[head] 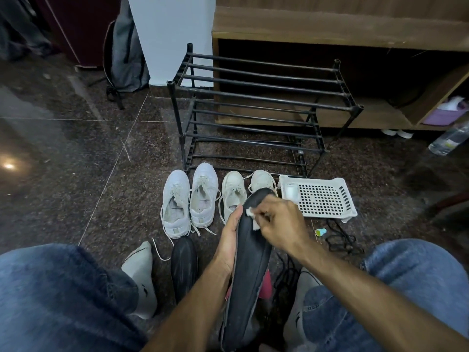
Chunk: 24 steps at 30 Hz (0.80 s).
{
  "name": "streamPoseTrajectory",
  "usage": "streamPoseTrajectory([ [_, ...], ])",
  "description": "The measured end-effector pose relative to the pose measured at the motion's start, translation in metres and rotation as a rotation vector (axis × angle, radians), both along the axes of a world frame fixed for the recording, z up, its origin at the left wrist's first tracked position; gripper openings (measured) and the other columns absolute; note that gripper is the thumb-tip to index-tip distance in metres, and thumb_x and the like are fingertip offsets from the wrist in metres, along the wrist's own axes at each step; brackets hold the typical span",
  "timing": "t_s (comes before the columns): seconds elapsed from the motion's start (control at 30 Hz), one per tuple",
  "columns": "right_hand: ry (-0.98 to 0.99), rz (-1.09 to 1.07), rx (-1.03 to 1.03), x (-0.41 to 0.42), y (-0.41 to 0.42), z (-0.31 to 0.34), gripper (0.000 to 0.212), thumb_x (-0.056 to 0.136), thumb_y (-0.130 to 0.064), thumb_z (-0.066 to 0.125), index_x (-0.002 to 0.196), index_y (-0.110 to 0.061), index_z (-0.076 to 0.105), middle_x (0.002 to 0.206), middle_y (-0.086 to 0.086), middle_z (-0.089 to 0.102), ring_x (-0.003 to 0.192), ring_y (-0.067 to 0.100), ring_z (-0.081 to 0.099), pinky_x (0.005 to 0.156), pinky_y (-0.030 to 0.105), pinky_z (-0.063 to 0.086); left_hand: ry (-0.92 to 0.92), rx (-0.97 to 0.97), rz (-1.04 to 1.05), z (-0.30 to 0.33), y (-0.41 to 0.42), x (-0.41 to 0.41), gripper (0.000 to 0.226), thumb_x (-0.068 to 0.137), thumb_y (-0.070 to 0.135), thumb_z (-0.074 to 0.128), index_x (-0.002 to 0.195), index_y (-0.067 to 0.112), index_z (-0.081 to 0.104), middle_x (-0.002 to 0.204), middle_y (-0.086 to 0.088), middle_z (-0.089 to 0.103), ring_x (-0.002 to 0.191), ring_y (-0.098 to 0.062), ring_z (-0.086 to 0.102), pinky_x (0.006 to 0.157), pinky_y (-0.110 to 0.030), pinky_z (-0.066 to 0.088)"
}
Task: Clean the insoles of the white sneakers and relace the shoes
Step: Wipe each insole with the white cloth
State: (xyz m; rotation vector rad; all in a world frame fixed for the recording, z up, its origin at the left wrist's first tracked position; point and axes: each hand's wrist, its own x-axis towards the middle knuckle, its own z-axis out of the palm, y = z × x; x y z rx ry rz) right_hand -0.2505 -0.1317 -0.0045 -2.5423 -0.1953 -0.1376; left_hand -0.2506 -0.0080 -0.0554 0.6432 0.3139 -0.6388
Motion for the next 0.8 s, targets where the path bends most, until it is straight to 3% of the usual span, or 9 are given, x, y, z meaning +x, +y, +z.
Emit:
streamPoseTrajectory([
  [0.1,-0.005,-0.114,-0.033,0.015,-0.008,-0.001,0.012,0.087,-0.021,0.067,0.095,-0.02,0.077,0.094,-0.003,0.069,0.083,0.024,0.064,0.074,0.037,0.053,-0.014,0.009,-0.026,0.003,0.0,-0.001,0.045,0.082,0.041,0.056,0.1,0.004,0.075,0.099,-0.016,0.068,0.087,-0.025,0.064,0.082,-0.033,0.052],
  [0.2,0.016,-0.261,-0.002,0.031,-0.02,0.002,0.011,0.087,-0.026,0.068,0.092,-0.023,0.077,0.095,-0.006,0.07,0.084,0.022,0.064,0.073,0.033,0.051,-0.011,0.038,-0.053,0.008,0.001,0.0,0.047,0.087,0.041,0.052,0.104,0.004,0.074,0.104,-0.016,0.069,0.09,-0.025,0.065,0.085,-0.033,0.052],
  [0.3,-0.017,-0.169,0.005,0.019,-0.012,0.0,0.01,0.086,-0.022,0.069,0.091,-0.021,0.077,0.09,-0.006,0.069,0.078,0.022,0.065,0.069,0.035,0.053,-0.006,0.028,-0.035,0.01,0.002,0.001,0.047,0.09,0.04,0.05,0.11,0.002,0.07,0.104,-0.018,0.067,0.088,-0.026,0.066,0.086,-0.035,0.052],
  [0.43,-0.027,-0.018,-0.089,-0.002,-0.002,-0.008,0.013,0.086,-0.019,0.066,0.093,-0.02,0.076,0.09,-0.005,0.067,0.078,0.024,0.065,0.068,0.038,0.053,0.013,0.02,0.006,0.008,0.002,-0.001,0.046,0.09,0.037,0.049,0.108,0.0,0.07,0.097,-0.018,0.069,0.082,-0.025,0.068,0.076,-0.032,0.056],
  [0.57,0.001,-0.287,-0.027,0.029,-0.019,-0.007,0.012,0.087,-0.022,0.068,0.093,-0.021,0.077,0.095,-0.006,0.07,0.083,0.023,0.065,0.069,0.025,0.045,0.004,0.058,-0.057,0.012,0.001,-0.002,0.058,0.087,0.041,0.052,0.125,-0.002,0.06,0.107,-0.018,0.066,0.092,-0.027,0.063,0.085,-0.034,0.052],
  [0.7,-0.006,-0.231,0.006,0.022,-0.011,-0.001,0.012,0.084,-0.016,0.068,0.09,-0.019,0.078,0.091,-0.003,0.07,0.079,0.025,0.065,0.071,0.037,0.054,0.012,0.029,-0.01,0.012,-0.001,0.002,0.054,0.085,0.042,0.054,0.118,0.001,0.065,0.106,-0.017,0.066,0.091,-0.025,0.064,0.088,-0.035,0.05],
  [0.8,-0.02,-0.056,-0.031,-0.012,0.008,-0.01,0.012,0.083,-0.018,0.065,0.087,-0.02,0.076,0.082,-0.002,0.065,0.07,0.027,0.063,0.063,0.041,0.054,0.039,-0.056,0.083,0.009,0.0,0.009,0.047,0.09,0.042,0.049,0.096,0.002,0.075,0.095,-0.015,0.071,0.082,-0.023,0.069,0.081,-0.031,0.056],
])
